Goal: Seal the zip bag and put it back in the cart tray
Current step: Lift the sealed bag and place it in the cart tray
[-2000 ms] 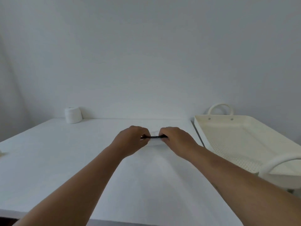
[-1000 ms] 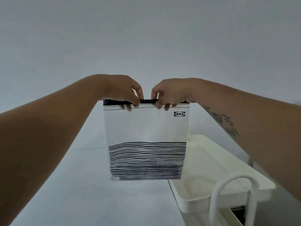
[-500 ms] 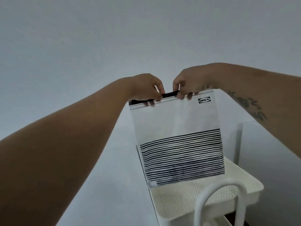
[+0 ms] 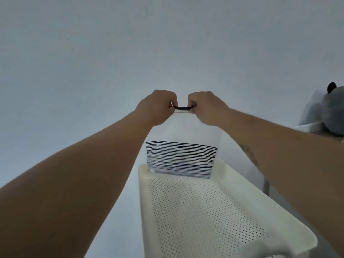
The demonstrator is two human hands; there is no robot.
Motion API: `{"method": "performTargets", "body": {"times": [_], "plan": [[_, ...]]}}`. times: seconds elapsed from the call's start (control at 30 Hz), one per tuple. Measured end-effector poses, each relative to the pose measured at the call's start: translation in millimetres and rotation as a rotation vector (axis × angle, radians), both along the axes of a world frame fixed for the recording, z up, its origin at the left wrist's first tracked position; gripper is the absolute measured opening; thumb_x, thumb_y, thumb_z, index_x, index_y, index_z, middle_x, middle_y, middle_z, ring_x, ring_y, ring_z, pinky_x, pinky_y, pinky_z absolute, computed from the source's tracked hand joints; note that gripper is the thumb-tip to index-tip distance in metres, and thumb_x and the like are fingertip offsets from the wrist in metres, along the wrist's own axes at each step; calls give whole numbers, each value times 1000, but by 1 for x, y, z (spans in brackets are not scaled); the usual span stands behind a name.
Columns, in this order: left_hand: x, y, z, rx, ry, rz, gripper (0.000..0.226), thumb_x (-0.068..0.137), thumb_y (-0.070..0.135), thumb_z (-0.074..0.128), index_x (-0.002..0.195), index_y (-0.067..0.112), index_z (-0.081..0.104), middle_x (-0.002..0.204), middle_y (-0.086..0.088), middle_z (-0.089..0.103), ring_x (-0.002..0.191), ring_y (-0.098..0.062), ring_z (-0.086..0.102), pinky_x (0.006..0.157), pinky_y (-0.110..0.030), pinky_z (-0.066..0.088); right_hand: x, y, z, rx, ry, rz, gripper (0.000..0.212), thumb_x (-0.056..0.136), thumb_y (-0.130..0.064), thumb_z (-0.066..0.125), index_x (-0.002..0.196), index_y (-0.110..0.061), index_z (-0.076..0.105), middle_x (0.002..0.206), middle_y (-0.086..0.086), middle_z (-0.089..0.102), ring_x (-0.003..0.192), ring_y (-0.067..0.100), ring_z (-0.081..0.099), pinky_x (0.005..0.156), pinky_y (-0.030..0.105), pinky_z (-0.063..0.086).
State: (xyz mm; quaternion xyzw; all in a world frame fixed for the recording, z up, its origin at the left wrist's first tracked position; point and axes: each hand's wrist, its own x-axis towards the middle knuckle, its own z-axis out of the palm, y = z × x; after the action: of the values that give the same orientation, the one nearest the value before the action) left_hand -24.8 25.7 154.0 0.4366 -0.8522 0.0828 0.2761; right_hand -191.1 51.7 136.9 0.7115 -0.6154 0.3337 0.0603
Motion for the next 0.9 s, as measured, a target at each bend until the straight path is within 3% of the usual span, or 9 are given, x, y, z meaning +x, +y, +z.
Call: {"method": "performTargets", "body": {"times": [0.07,0.17,0.33,0.43,0.53,0.7,0.8,0.9], "plan": [[2,-6,-13,21,11,5,14,89,14,55,93,20,66,104,-1,67,94,-23,61,83,-44,52,-2,-7,-24,-42,-74,41,11,90,-9,56,84,-16,62,93,7,61,80,27,55,70,38,46],[5,-2,-50,116,-41,-14,15,89,15,56,92,22,68,100,0,69,91,-21,61,82,-40,52,-7,-3,-68,67,-109,119,15,89,-9,58,78,-19,60,92,8,66,78,26,56,72,39,47],[5,23,-140,246,-117,38,13,92,23,52,97,28,63,98,1,66,78,-20,61,66,-31,47,-22,20,-132,283,-15,203,5,90,-12,62,87,-15,66,91,1,64,83,22,60,74,36,48],[1,39,-172,295,-153,3,11,91,25,53,96,27,62,98,2,67,83,-20,62,73,-36,51,-28,33,-159,393,74,241,9,89,-9,61,91,-16,67,94,-1,66,86,20,61,76,34,48],[-4,54,-190,327,-193,-23,13,89,26,53,97,27,63,97,2,67,84,-19,62,72,-33,51,-37,45,-179,468,63,239,14,87,-11,62,95,-18,70,98,1,70,91,19,63,81,35,50],[-10,75,-205,381,-316,-29,16,90,26,52,95,23,66,99,1,68,91,-20,62,82,-41,53,-45,66,-202,556,83,232,23,86,-13,61,101,-22,77,99,-5,74,90,11,64,83,28,50],[-13,88,-214,434,-391,-7,20,90,29,55,101,22,70,107,-1,67,97,-22,63,85,-39,53,-46,75,-215,630,103,225,19,84,-23,63,97,-22,76,98,-3,75,92,16,66,84,33,51],[-15,101,-219,455,-449,16,28,92,36,52,106,18,70,109,-4,66,98,-23,63,82,-37,52,-46,80,-211,694,67,204,28,83,-31,64,109,-26,72,117,-9,68,109,11,61,93,26,46]]}}
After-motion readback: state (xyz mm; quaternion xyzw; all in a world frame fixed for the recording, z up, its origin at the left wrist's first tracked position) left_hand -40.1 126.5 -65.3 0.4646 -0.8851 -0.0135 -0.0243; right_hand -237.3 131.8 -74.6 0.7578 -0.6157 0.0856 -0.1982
